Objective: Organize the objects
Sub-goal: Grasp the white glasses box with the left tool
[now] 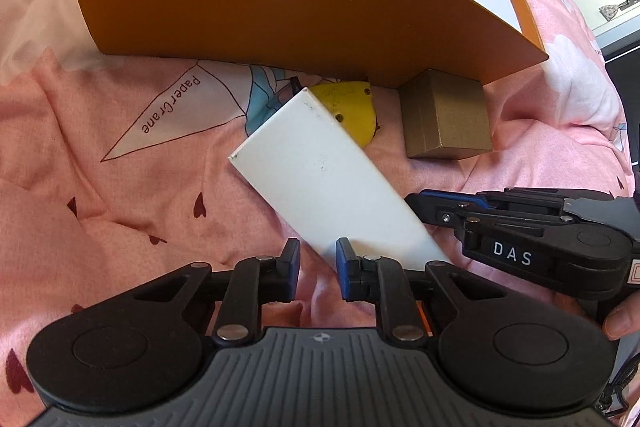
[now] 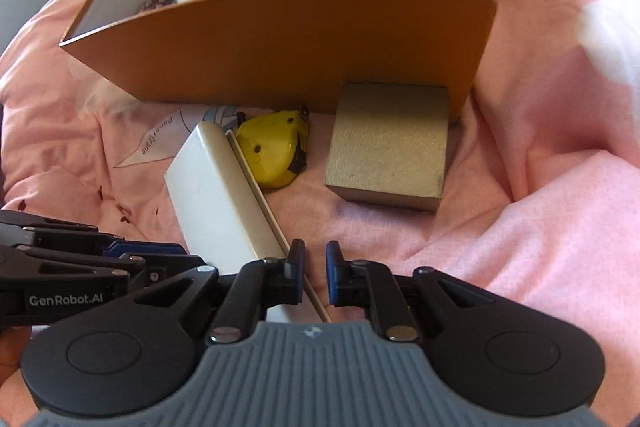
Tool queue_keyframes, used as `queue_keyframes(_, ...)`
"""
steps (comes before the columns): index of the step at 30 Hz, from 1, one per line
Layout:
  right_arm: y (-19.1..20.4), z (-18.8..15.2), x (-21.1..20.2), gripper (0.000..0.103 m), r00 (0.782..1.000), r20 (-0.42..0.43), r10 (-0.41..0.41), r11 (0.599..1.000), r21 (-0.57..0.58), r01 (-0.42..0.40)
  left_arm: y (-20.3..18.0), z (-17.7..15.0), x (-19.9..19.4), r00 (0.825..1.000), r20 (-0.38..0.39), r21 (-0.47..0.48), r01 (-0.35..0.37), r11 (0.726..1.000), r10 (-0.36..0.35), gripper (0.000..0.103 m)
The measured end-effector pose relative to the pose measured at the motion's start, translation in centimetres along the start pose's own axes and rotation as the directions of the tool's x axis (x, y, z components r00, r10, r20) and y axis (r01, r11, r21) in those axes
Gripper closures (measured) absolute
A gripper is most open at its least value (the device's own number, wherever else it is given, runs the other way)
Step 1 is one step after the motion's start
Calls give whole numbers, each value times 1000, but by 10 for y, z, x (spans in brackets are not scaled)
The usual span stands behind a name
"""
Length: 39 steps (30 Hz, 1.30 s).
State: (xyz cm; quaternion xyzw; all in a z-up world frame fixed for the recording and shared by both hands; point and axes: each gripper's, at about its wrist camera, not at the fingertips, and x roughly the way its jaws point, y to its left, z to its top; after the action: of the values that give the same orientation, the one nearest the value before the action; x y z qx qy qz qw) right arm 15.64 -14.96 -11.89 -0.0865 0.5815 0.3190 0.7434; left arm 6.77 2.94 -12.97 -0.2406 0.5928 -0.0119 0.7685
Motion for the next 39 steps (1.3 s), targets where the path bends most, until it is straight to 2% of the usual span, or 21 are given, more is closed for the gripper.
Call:
queue_keyframes(3,-4,2,-1,101,998,-12,61,998,30,-60,2,1,3,1000,-8,-11,-9,1000,9,87)
queue_keyframes(7,-4,0,-7,102,989,-17,145,988,57,-144,5,-1,1,999,-12,-30,-46,999,45,89)
queue_keyframes(10,-2,-1,-11,100,973,-30,228,971,79,-225,7,-2,-14,998,13,-44,-66,997,67,88)
queue_keyframes(12,4,-3,-13,100,971,-29,237,970,69,-235,9,-4,-25,997,30,-56,-72,996,74,88)
queue_keyframes(15,11,-3,-13,99,965,-33,262,963,67,-259,14,-7,-40,997,47,-91,-50,995,55,81)
queue_keyframes(18,16,-5,-10,100,927,-69,370,926,104,-362,19,-8,-45,998,54,-129,-14,991,21,70)
queue_keyframes(20,28,-7,-2,101,912,-103,397,916,97,-389,21,-7,-43,998,51,-146,-30,989,38,67)
queue_keyframes(22,41,-9,4,101,917,-124,379,925,62,-374,22,-8,-39,998,38,-163,-48,985,55,65)
queue_keyframes(24,49,-11,4,100,925,-124,358,934,26,-358,22,-9,-38,997,39,-175,-52,983,59,59)
queue_keyframes(26,51,-11,-4,99,941,-94,324,945,-6,-326,23,-10,-40,997,45,-192,-51,980,61,50)
queue_keyframes(28,49,-9,-10,99,962,-59,267,963,-31,-269,22,-10,-40,997,43,-202,-50,978,60,49)
queue_keyframes(30,46,-7,-11,99,978,-36,207,976,-67,-209,22,-10,-36,997,34,-203,-62,977,71,50)
queue_keyframes(33,45,-5,-1,99,993,-38,114,987,-109,-118,27,-11,-27,996,6,-212,-87,973,90,61)
queue_keyframes(36,39,-5,9,99,986,-75,147,983,-96,-154,36,-11,-21,998,22,-230,-51,972,58,62)
queue_keyframes(39,38,-4,17,99,987,-83,139,985,-88,-146,38,-5,-14,999,35,-205,-33,978,41,63)
